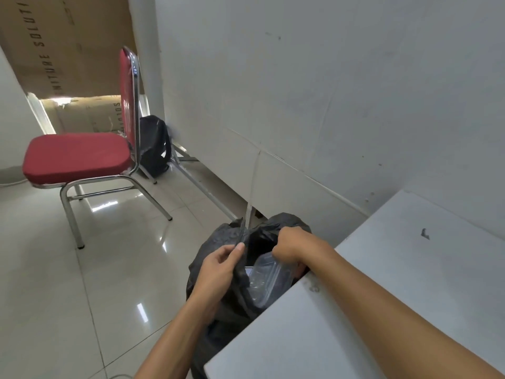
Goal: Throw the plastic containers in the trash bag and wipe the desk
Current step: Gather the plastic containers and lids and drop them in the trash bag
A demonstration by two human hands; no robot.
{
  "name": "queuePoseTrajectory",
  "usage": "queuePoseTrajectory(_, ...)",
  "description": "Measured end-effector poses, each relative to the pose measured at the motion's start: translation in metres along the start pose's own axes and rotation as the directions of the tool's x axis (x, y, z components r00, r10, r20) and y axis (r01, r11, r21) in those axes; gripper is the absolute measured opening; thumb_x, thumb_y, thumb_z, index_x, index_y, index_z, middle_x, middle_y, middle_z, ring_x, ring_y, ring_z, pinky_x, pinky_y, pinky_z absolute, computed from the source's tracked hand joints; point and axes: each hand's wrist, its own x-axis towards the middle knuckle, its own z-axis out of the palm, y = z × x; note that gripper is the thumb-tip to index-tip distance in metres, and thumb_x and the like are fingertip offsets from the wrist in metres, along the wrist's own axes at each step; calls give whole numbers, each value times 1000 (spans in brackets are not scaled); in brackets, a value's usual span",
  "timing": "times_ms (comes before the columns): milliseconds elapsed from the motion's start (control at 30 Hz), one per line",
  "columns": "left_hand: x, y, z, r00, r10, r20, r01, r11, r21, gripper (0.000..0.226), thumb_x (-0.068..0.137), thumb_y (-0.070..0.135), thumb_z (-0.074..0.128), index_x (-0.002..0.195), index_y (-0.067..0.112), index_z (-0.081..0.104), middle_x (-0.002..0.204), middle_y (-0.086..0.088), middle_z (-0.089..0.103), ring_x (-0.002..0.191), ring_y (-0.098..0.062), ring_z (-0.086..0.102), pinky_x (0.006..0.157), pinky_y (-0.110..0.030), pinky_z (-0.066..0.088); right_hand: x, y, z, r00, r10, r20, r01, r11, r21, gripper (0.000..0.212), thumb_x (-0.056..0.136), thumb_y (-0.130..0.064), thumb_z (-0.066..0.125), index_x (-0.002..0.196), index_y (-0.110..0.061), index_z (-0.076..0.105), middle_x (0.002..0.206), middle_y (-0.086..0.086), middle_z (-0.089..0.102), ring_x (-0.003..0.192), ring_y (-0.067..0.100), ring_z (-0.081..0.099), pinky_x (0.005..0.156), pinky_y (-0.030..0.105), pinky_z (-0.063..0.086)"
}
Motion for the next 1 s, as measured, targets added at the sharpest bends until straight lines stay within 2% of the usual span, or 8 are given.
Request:
queuePoseTrajectory(67, -2, -3, -1, 1000, -10, 7, 11, 994, -106, 27, 95, 44, 59, 103, 24, 76, 102, -2, 78, 102, -24, 72, 90, -40, 56, 10, -4, -2, 1000, 3, 28, -4, 1000, 31, 16, 96, -14, 50, 90, -2, 59, 81, 13, 61, 72, 31, 70, 80, 40, 61)
queuePoseTrajectory(167, -10, -2, -2, 1000, -27, 14, 30, 963, -267, 27, 98, 33, 57, 110, 15, 74, 106, -12, 77, 102, -30, 73, 92, -45, 57, 29, -10, -1, 999, -19, 38, 12, 986, 166, 16, 94, -14, 54, 85, -2, 59, 84, 16, 64, 71, 33, 73, 72, 42, 64)
queuePoseTrajectory(333, -17, -2, -6, 998, -44, -45, 28, 950, -310, 25, 98, 33, 58, 111, 17, 73, 108, -13, 76, 100, -31, 73, 83, -43, 59, 28, -7, 6, 999, -39, 13, 38, 998, 45, 26, 94, -17, 51, 70, -11, 46, 72, 7, 52, 67, 22, 54, 53, 28, 39)
queuePoseTrajectory(433, -23, 2, -9, 996, -69, -53, 50, 952, -301, 23, 98, 32, 58, 109, 19, 73, 110, -11, 76, 103, -30, 73, 88, -48, 59, 17, -3, -1, 986, -120, -113, 136, 980, 146, 19, 90, -16, 51, 92, -3, 65, 90, 11, 65, 91, 31, 66, 67, 30, 49)
queuePoseTrajectory(533, -35, 9, -10, 996, -94, -7, 89, 963, -255, 26, 99, 29, 57, 117, 15, 70, 115, -13, 74, 104, -27, 72, 88, -45, 59, -9, -1, -13, 956, -197, -215, 253, 929, 271, 41, 91, -18, 53, 130, -10, 64, 125, 8, 67, 116, 24, 62, 93, 26, 46)
queuePoseTrajectory(733, -68, 34, -16, 996, -66, 53, 69, 997, -42, 41, 100, 28, 56, 141, 21, 50, 130, -1, 62, 107, -15, 60, 104, -44, 48, -69, 24, -20, 911, -188, -368, 339, 849, 406, 29, 93, -21, 56, 119, -24, 68, 108, -5, 68, 90, 5, 60, 71, 18, 44)
queuePoseTrajectory(867, -93, 50, -21, 999, -33, 23, 32, 999, 37, 49, 97, 31, 61, 142, 19, 49, 139, -6, 56, 128, -25, 51, 105, -49, 48, -121, 53, -19, 883, -133, -451, 360, 807, 467, 24, 95, -22, 57, 116, -26, 69, 109, -5, 69, 95, 8, 63, 77, 22, 52)
queuePoseTrajectory(1000, -128, 69, -16, 997, 77, -3, -75, 984, 164, 31, 98, 29, 59, 126, 16, 61, 125, -4, 60, 120, -22, 55, 103, -47, 50, -183, 92, -10, 871, -57, -488, 365, 740, 565, 20, 97, -20, 58, 114, -24, 68, 105, -3, 71, 90, 12, 69, 81, 33, 60)
